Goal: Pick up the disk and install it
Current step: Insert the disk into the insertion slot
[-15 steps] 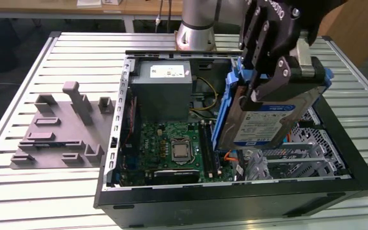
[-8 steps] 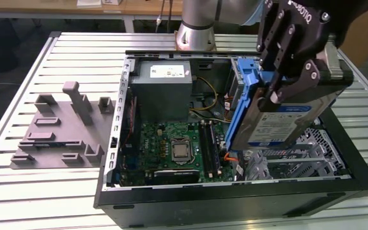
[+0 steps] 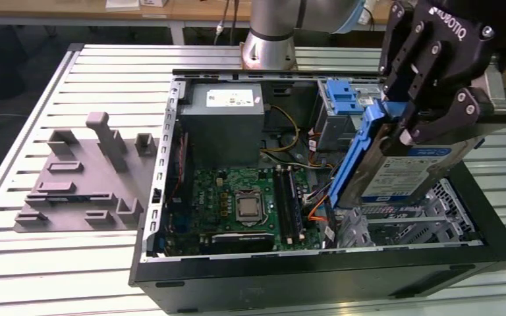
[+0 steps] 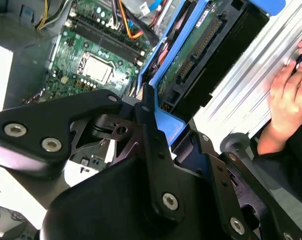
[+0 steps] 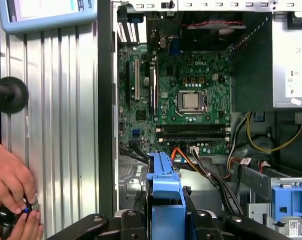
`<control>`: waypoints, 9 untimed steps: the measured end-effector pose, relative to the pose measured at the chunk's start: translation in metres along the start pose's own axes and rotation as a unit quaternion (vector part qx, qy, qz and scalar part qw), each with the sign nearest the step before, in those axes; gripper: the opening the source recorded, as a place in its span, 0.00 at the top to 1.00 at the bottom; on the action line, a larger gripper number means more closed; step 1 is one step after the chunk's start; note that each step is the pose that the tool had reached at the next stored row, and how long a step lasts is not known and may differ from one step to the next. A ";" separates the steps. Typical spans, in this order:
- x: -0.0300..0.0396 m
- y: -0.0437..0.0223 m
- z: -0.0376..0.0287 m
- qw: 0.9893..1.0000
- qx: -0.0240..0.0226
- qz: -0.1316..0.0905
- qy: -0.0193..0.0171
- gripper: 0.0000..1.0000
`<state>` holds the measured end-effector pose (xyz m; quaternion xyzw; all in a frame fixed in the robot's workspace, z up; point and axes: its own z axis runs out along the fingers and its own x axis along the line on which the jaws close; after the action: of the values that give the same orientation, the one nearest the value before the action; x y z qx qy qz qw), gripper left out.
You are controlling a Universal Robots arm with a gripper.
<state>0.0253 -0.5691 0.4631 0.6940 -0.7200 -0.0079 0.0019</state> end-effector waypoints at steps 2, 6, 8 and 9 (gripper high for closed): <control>-0.0002 -0.0049 0.0008 1.000 0.000 0.000 0.000 0.64; -0.0002 -0.0057 0.0009 1.000 0.000 0.000 0.000 0.64; -0.0002 -0.0061 0.0013 1.000 0.000 0.000 0.000 0.64; -0.0001 -0.0071 0.0017 1.000 0.000 0.000 0.000 0.64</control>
<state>0.0323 -0.5692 0.4613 0.6940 -0.7199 -0.0080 0.0018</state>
